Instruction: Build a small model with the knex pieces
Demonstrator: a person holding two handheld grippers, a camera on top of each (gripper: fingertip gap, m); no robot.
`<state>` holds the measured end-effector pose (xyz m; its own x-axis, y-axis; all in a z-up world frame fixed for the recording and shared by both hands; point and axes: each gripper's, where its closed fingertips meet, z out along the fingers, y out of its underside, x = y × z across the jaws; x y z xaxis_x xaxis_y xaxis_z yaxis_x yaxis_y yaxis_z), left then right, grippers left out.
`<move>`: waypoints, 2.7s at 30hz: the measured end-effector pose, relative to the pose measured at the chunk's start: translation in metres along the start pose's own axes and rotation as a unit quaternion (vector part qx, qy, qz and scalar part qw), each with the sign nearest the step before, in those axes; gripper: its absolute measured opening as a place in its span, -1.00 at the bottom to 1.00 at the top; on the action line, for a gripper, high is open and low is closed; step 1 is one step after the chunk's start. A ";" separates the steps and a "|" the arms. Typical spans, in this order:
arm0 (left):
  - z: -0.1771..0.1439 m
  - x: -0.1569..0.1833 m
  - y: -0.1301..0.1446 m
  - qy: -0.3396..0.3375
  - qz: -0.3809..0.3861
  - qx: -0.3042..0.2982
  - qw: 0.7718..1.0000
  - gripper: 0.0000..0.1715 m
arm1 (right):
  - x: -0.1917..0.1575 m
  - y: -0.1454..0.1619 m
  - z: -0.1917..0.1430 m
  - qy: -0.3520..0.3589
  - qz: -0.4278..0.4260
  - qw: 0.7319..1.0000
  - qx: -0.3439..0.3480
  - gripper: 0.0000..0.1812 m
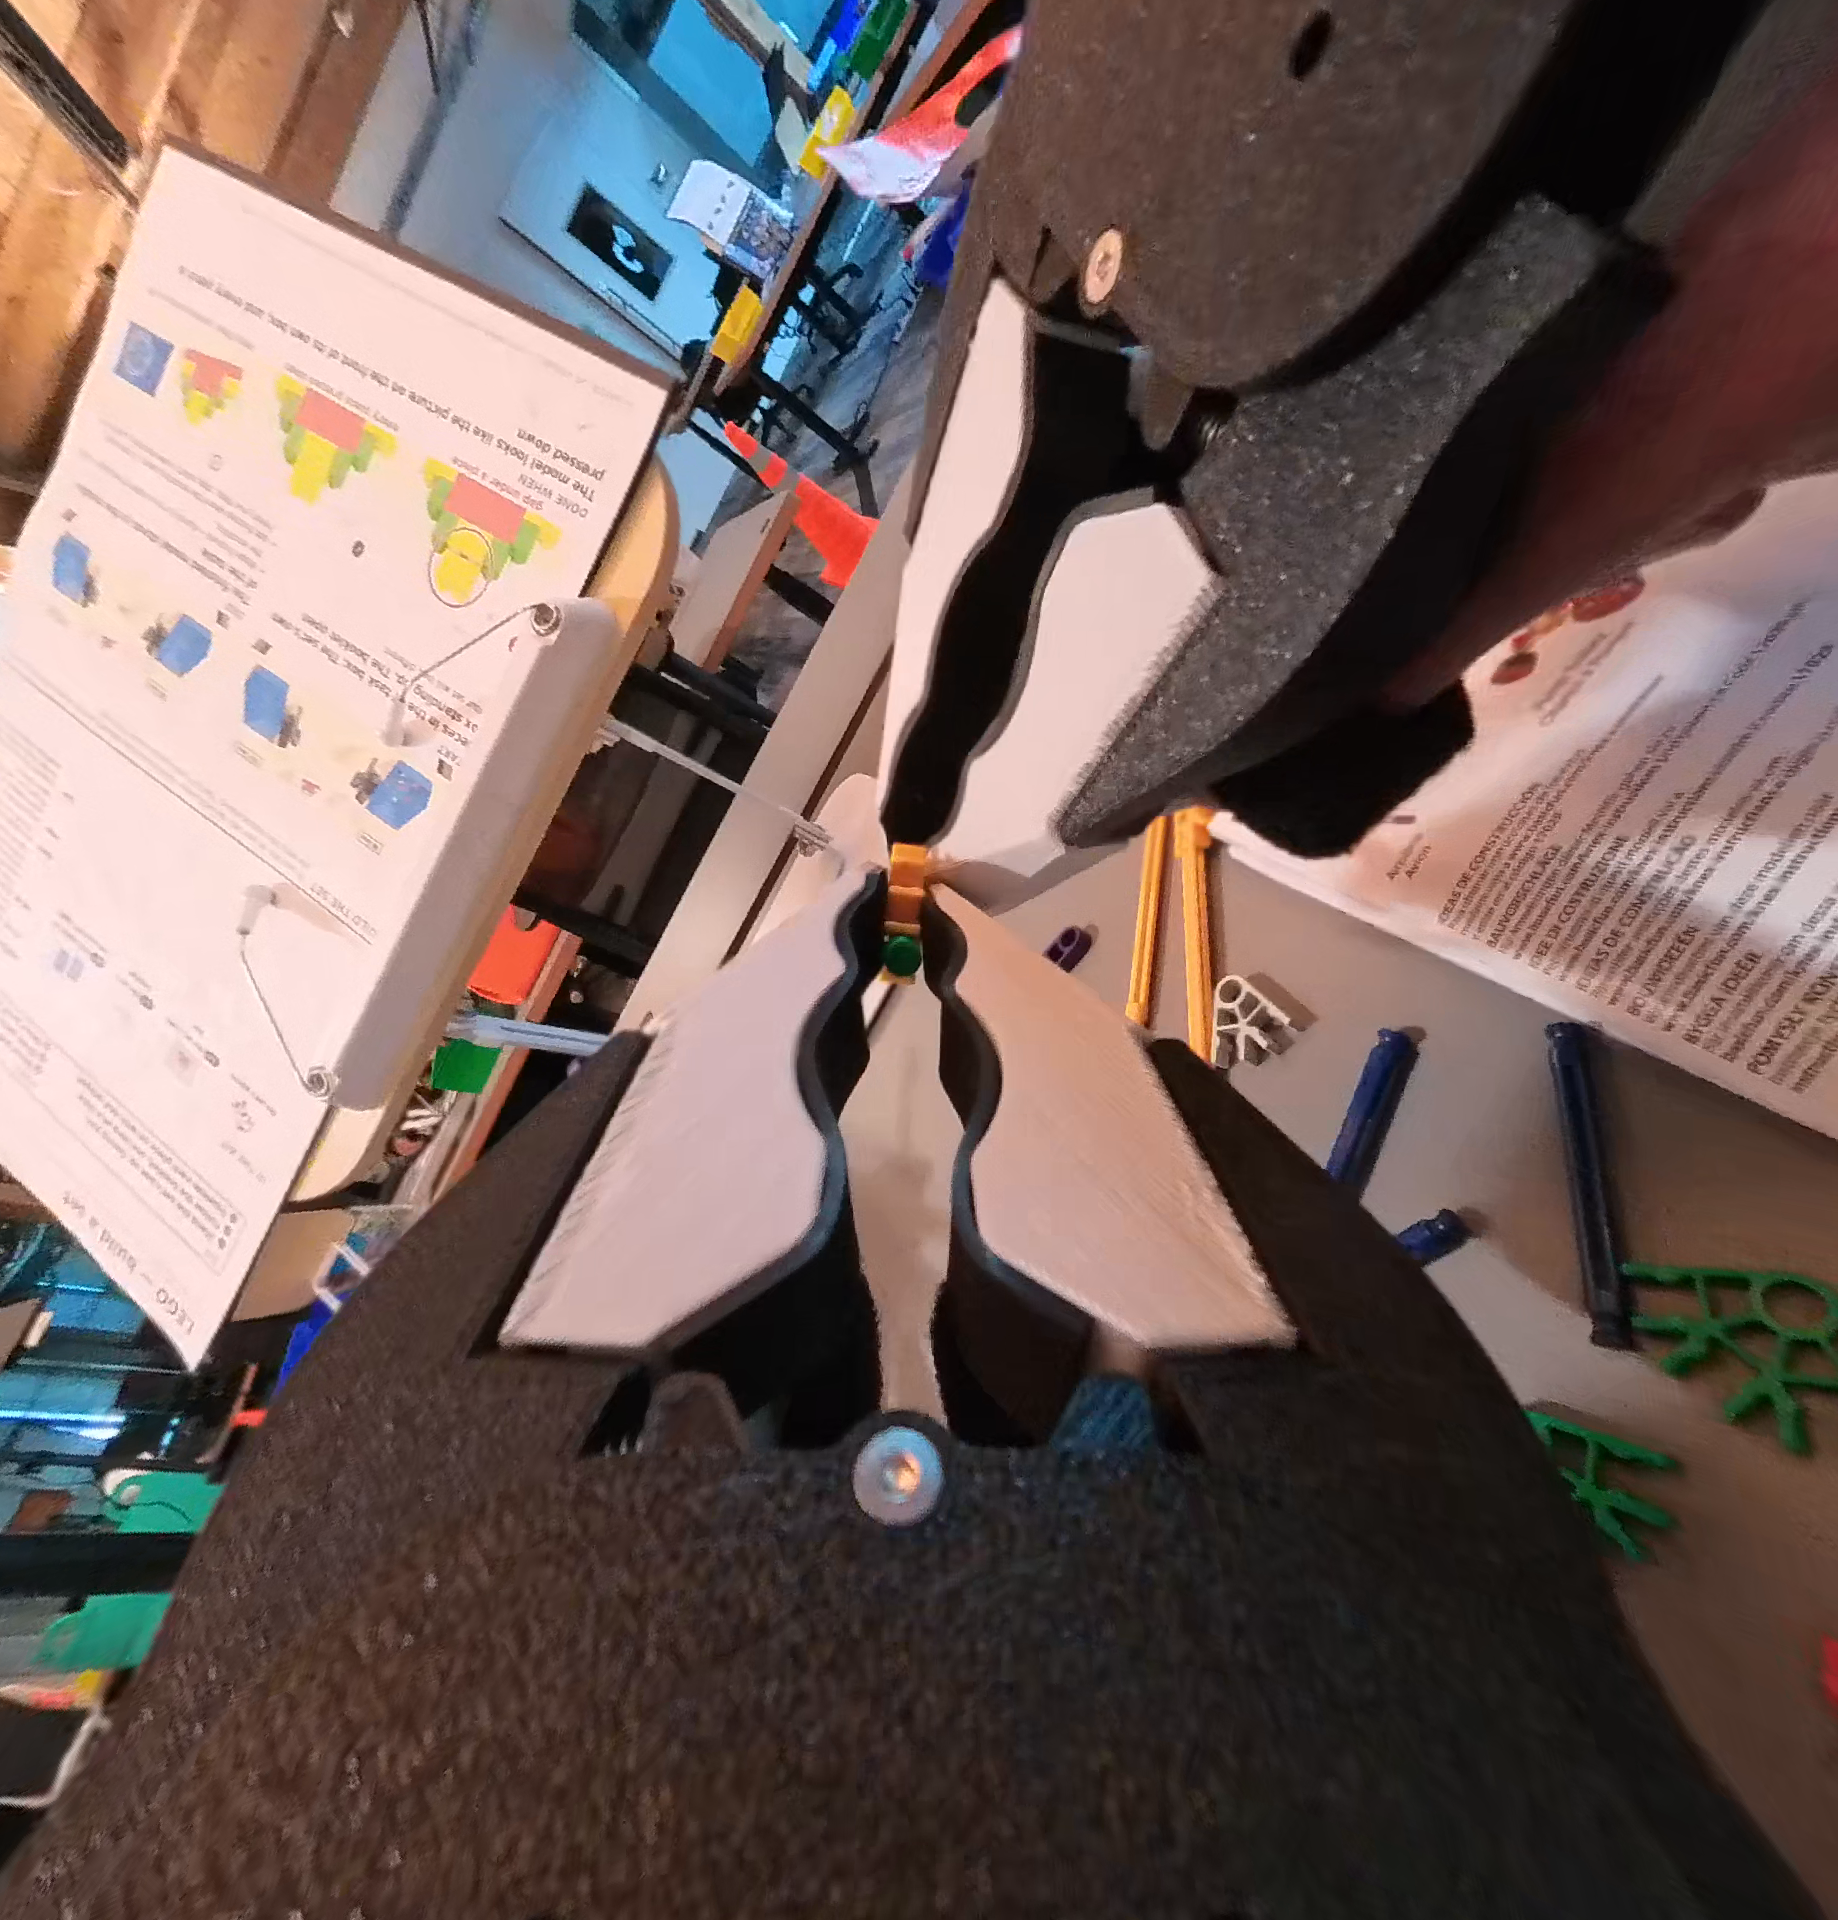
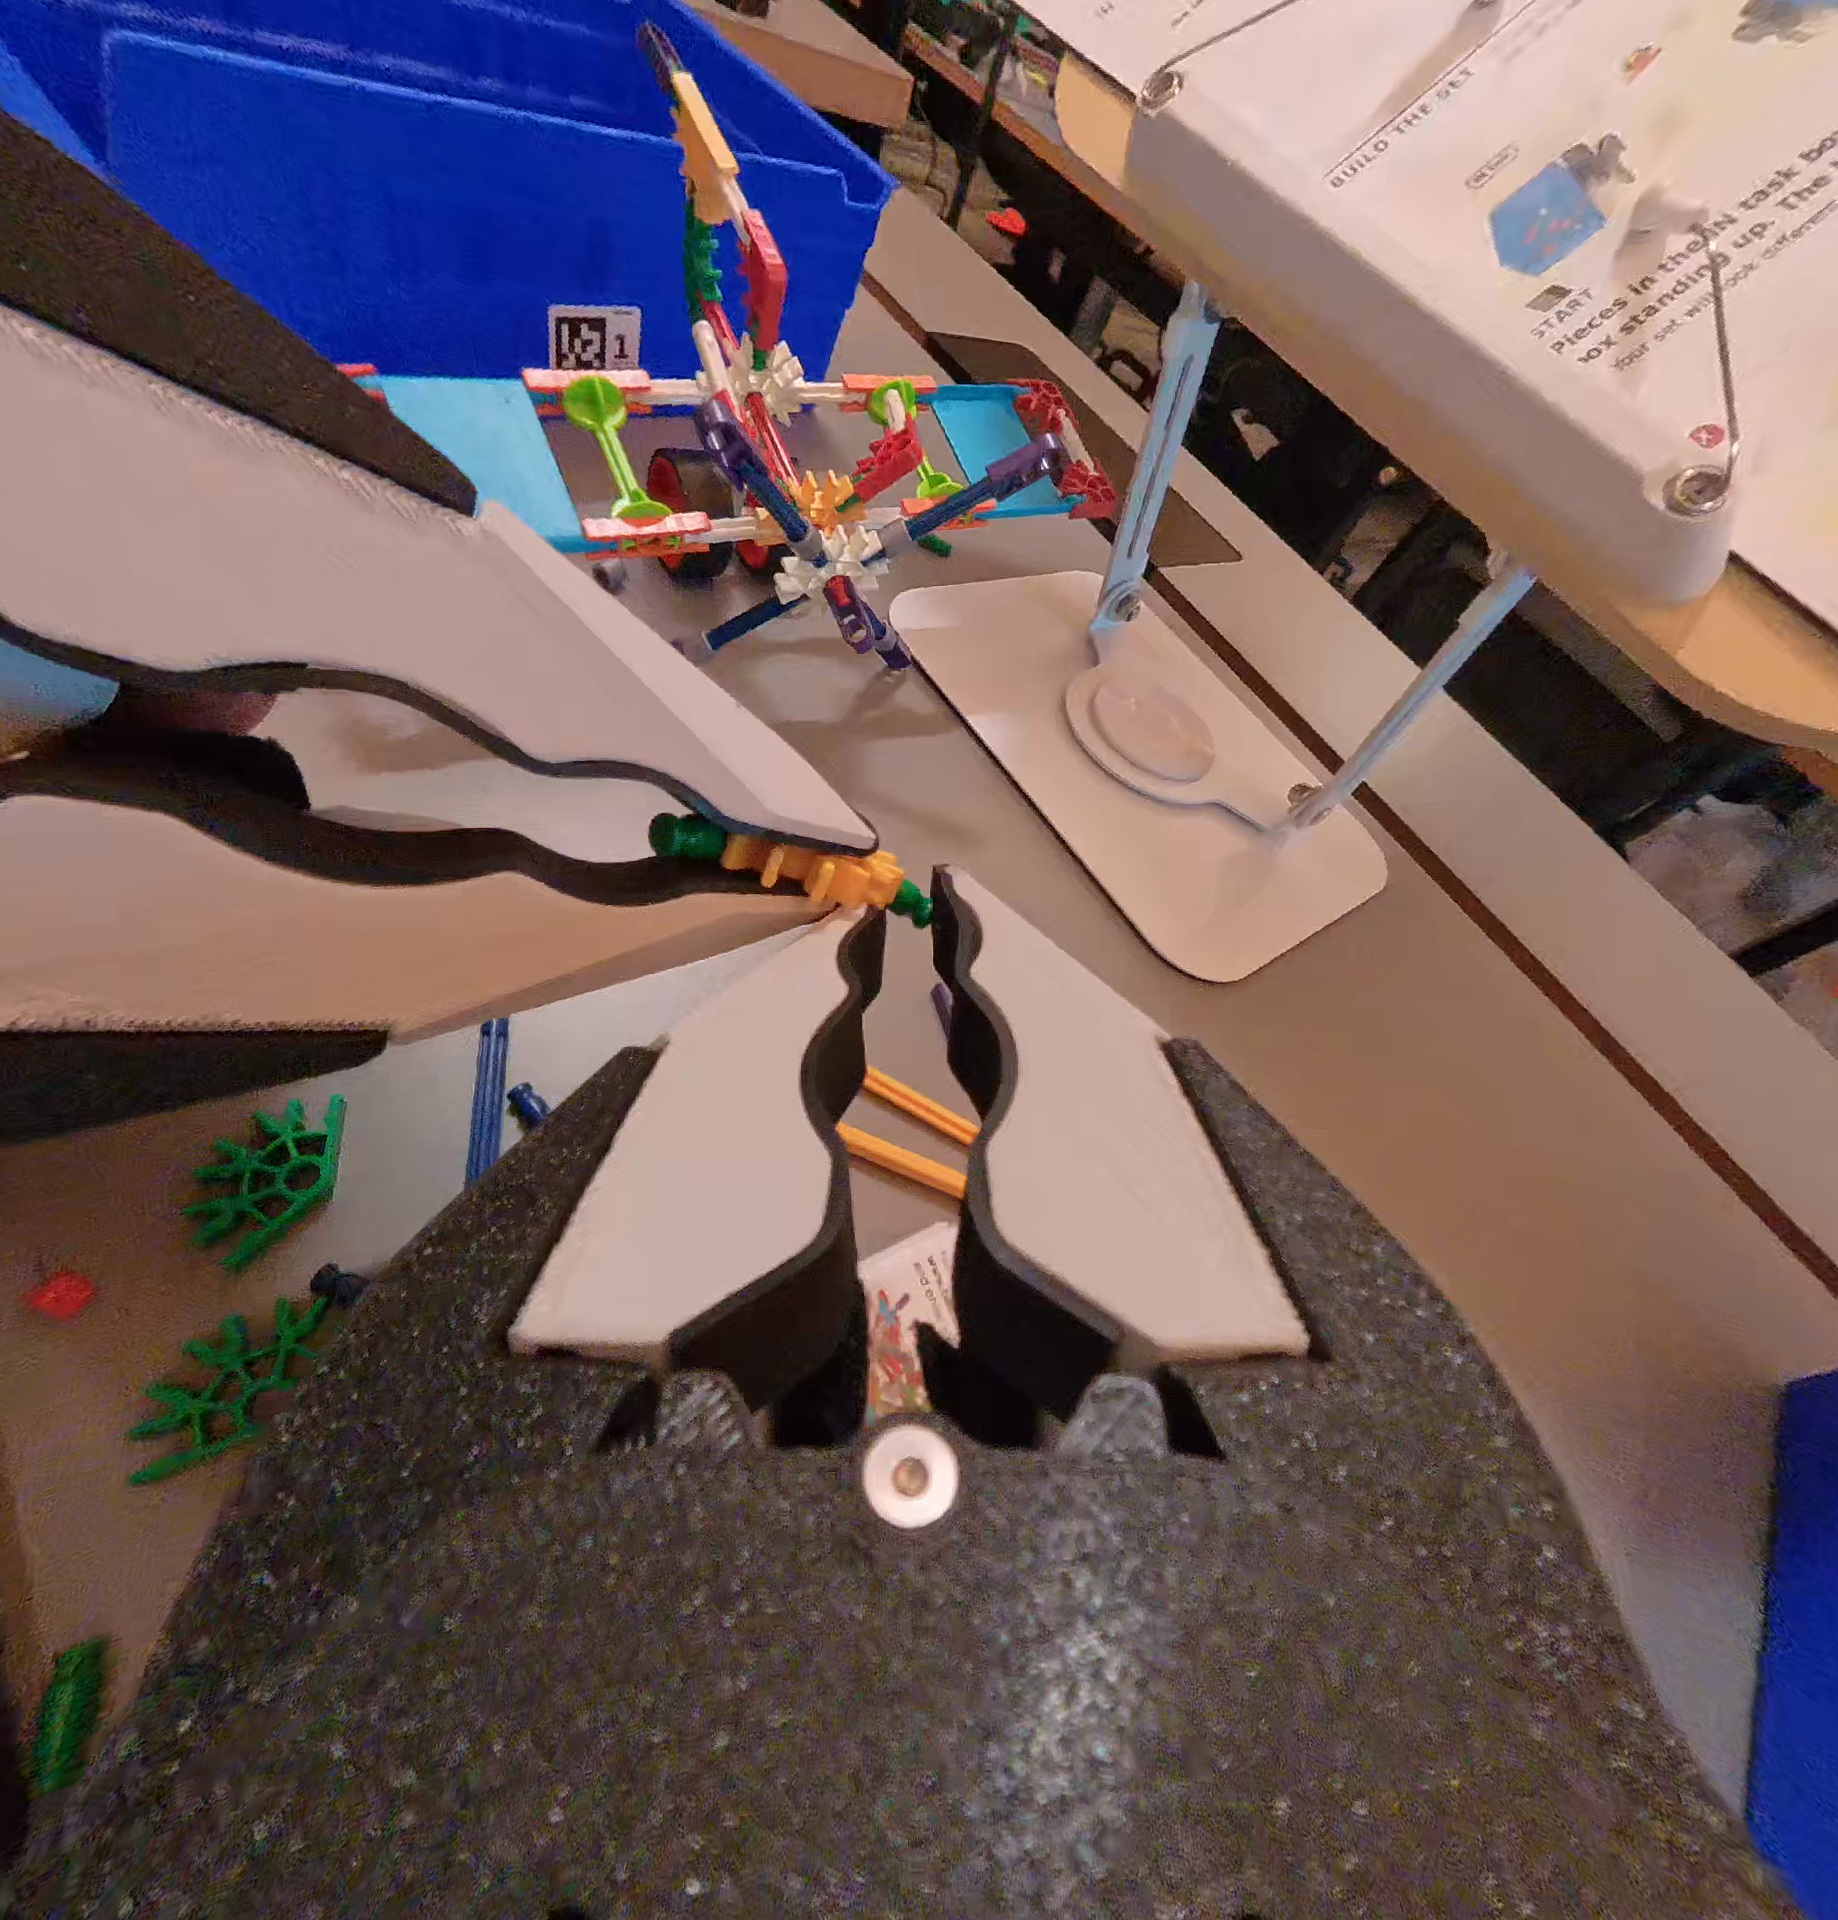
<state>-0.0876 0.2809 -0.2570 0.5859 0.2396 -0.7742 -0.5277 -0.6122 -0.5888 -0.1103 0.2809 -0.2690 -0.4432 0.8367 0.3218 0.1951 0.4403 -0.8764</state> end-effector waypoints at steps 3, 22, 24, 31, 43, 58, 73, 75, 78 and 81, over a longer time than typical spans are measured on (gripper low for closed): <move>0.000 0.000 0.001 -0.008 0.017 -0.003 1.000 -0.97 | -0.001 0.001 0.001 0.006 -0.001 1.000 -0.007 -0.94; 0.006 -0.003 0.005 -0.022 0.039 -0.009 0.999 -0.97 | -0.004 0.003 0.011 -0.068 0.206 0.976 0.007 -0.94; 0.007 -0.003 0.001 -0.034 0.057 -0.004 0.998 -0.97 | 0.000 0.002 0.011 -0.074 0.250 0.965 0.021 -1.00; 0.007 -0.001 -0.001 -0.003 0.039 0.018 0.999 -0.96 | 0.003 0.005 0.005 -0.091 0.157 0.983 -0.001 -1.00; -0.016 0.013 -0.019 0.137 -0.034 0.134 0.981 -0.96 | -0.008 0.006 -0.012 -0.107 -0.142 0.984 0.019 -0.68; -0.013 -0.004 -0.045 0.304 -0.342 0.236 0.857 -0.94 | -0.009 0.002 -0.035 -0.253 0.006 0.967 0.021 -0.99; 0.073 -0.005 -0.040 0.380 -0.497 0.177 0.759 -0.95 | 0.067 0.043 -0.017 -0.177 0.020 0.977 -0.119 -0.75; 0.073 -0.004 -0.039 0.387 -0.499 0.176 0.755 -0.94 | 0.065 0.041 -0.014 -0.185 0.038 0.976 -0.107 -0.73; 0.070 -0.011 -0.041 0.402 -0.527 0.199 0.722 -0.94 | 0.064 0.030 -0.016 -0.215 0.093 0.970 -0.069 -0.73; 0.066 -0.014 -0.047 0.411 -0.527 0.215 0.712 -0.94 | 0.063 0.024 -0.020 -0.232 0.114 0.965 -0.047 -0.80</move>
<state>-0.1117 0.3555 -0.2337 0.8649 -0.2354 0.4433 0.4349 -0.0893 -0.8960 -0.1164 0.3505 -0.2627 -0.7200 0.6882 -0.0896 0.4021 0.3085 -0.8621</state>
